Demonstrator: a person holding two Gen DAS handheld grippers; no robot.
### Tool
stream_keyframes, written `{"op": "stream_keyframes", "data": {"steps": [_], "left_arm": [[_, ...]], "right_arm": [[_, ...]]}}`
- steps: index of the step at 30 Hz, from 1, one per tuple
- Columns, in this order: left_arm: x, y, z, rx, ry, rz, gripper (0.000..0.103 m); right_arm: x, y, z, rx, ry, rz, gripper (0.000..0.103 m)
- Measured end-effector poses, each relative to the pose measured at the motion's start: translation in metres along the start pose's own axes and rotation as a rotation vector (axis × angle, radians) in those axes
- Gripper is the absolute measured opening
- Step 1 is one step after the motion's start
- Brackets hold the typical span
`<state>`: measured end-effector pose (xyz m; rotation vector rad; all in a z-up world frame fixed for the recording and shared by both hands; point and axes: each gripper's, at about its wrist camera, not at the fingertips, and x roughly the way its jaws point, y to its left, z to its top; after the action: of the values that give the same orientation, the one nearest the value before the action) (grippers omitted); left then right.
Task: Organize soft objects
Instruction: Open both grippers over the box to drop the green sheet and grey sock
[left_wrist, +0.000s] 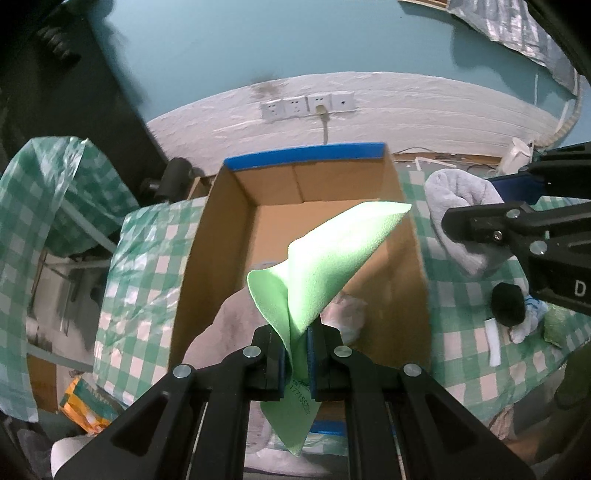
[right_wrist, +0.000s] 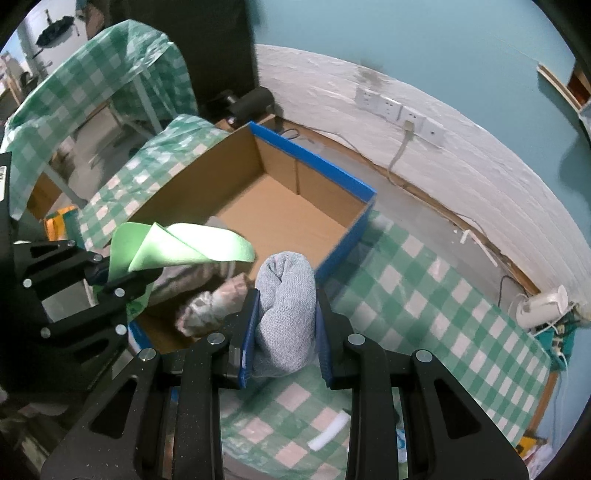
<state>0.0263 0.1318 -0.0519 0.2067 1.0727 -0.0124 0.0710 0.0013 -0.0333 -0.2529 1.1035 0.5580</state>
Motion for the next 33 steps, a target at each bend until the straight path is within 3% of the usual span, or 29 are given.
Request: {"op": "stream_keyframes", "data": {"steps": [17,22,27,33], "left_arm": [[0.025,0.027,-0.014,-0.06,0.077,0.056,0.012],[0.026,0.028,-0.015,-0.06,0.079,0.085,0.037],[0.022,0.027,-0.013,-0.055,0.065,0.092,0.048],[0.019,0.022,-0.012,-0.037,0.053,0.095,0.054]], "right_arm": [[0.042,0.031,0.008,-0.036,0.07,0.048,0.027],[0.045,0.035,0.009,-0.029,0.072,0.079,0.035],[0.042,0.036,0.01,-0.033,0.056,0.063,0.045],[0.037,0.028,0.009,-0.011,0.043,0.057,0.048]]}}
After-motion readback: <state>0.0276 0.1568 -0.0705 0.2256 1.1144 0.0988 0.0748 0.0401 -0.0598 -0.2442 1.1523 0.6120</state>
